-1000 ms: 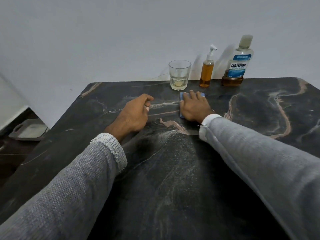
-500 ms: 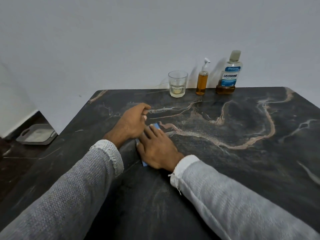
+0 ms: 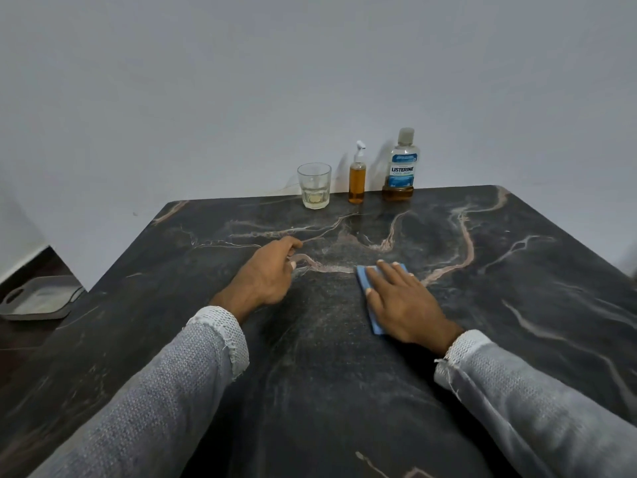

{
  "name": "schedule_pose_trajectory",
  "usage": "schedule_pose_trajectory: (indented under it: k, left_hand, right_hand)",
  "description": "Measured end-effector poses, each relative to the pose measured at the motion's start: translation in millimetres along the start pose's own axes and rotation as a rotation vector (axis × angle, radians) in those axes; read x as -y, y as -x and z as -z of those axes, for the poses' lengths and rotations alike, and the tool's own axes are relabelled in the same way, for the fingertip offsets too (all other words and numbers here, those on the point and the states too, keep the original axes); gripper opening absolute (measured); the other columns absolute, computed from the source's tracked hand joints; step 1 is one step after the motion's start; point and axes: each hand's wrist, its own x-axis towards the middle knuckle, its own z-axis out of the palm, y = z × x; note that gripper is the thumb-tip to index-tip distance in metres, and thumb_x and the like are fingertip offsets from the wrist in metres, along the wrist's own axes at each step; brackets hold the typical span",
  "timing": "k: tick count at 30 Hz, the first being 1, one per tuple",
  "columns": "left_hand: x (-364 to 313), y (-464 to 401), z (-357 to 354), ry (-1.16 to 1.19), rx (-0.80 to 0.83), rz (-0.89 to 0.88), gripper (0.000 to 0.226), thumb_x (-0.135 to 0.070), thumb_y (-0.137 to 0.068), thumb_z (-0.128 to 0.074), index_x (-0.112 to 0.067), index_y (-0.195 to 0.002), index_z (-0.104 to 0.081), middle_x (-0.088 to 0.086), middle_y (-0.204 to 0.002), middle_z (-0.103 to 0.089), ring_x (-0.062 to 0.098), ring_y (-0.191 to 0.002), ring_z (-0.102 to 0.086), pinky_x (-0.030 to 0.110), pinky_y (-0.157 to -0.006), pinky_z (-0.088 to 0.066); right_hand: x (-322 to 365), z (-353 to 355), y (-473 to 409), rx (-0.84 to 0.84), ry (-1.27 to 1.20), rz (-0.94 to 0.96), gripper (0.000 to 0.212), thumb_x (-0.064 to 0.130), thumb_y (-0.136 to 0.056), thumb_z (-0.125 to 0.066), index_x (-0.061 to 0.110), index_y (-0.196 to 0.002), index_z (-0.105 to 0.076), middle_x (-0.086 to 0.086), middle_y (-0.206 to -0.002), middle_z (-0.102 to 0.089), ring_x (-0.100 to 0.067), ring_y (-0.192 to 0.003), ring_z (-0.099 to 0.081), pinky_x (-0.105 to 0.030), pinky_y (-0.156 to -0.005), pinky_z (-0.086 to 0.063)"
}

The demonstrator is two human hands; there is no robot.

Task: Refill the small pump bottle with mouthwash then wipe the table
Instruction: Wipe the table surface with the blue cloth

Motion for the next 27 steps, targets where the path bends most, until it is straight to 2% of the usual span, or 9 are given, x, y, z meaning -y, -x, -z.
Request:
schedule_pose_trajectory:
  k: [6,11,14,18,22,27]
  left_hand:
    - [-5.2,2.5,-11.5,-0.012,0.034,0.001,0.046,-0.016,-0.094,-0.058,-0.016,-0.138,-0.044,0.005,-0.138,-0.052,0.022,-0.126,-0.050,0.040,-0.107,-0.041]
    - [-10.2,4.5,-18.3,-0.108,0.125,-0.010,0.064,-0.029,-0.087,-0.068,-0.017,-0.143,-0.038,0.006,-0.143,-0.048,0.022,-0.131,-0.045,0.038,-0.110,-0.037]
    - [-11.1,5.1,-21.8,-0.104,0.185,-0.026,0.069,-0.032,-0.081,-0.074,-0.016,-0.139,-0.041,0.003,-0.139,-0.050,0.021,-0.126,-0.049,0.035,-0.106,-0.040]
    - [-9.2,4.2,-27.2,-0.109,0.283,-0.056,0.070,-0.034,-0.076,-0.079,-0.015,-0.134,-0.045,0.004,-0.131,-0.053,0.023,-0.120,-0.052,0.040,-0.104,-0.042]
    - [-7.8,0.5,-29.3,-0.119,0.289,-0.058,0.070,-0.033,-0.074,-0.081,-0.014,-0.132,-0.047,0.005,-0.129,-0.055,0.024,-0.117,-0.053,0.040,-0.103,-0.043]
    - [-10.1,-2.6,-31.9,-0.123,0.302,-0.045,0.072,-0.028,-0.074,-0.082,-0.013,-0.135,-0.047,0.005,-0.129,-0.055,0.024,-0.119,-0.053,0.036,-0.103,-0.042]
  right_hand:
    - [3.4,2.5,-22.3,-0.031,-0.035,-0.112,0.054,0.041,-0.102,-0.021,0.016,-0.151,-0.023,-0.011,-0.160,-0.017,-0.031,-0.148,-0.012,-0.045,-0.120,-0.008]
    - [-0.4,1.5,-17.6,-0.022,-0.029,-0.084,0.058,0.044,-0.101,-0.023,0.017,-0.152,-0.021,-0.011,-0.161,-0.014,-0.029,-0.148,-0.010,-0.042,-0.119,-0.006]
    - [-2.6,2.6,-9.5,0.013,-0.021,-0.040,0.059,0.045,-0.101,-0.024,0.017,-0.153,-0.020,-0.009,-0.162,-0.012,-0.026,-0.149,-0.008,-0.041,-0.121,-0.006]
    - [-11.0,3.9,16.3,-0.002,-0.003,0.031,0.057,0.043,-0.102,-0.024,0.018,-0.153,-0.020,-0.005,-0.162,-0.011,-0.022,-0.149,-0.006,-0.039,-0.121,-0.007]
    - [-28.6,10.7,34.3,-0.010,0.012,0.056,0.056,0.040,-0.102,-0.025,0.016,-0.152,-0.023,-0.006,-0.161,-0.015,-0.020,-0.149,-0.009,-0.038,-0.121,-0.010]
    - [-52.6,19.0,14.9,0.007,0.027,-0.040,0.055,0.037,-0.103,-0.022,0.011,-0.151,-0.025,-0.013,-0.159,-0.019,-0.026,-0.147,-0.016,-0.039,-0.121,-0.010]
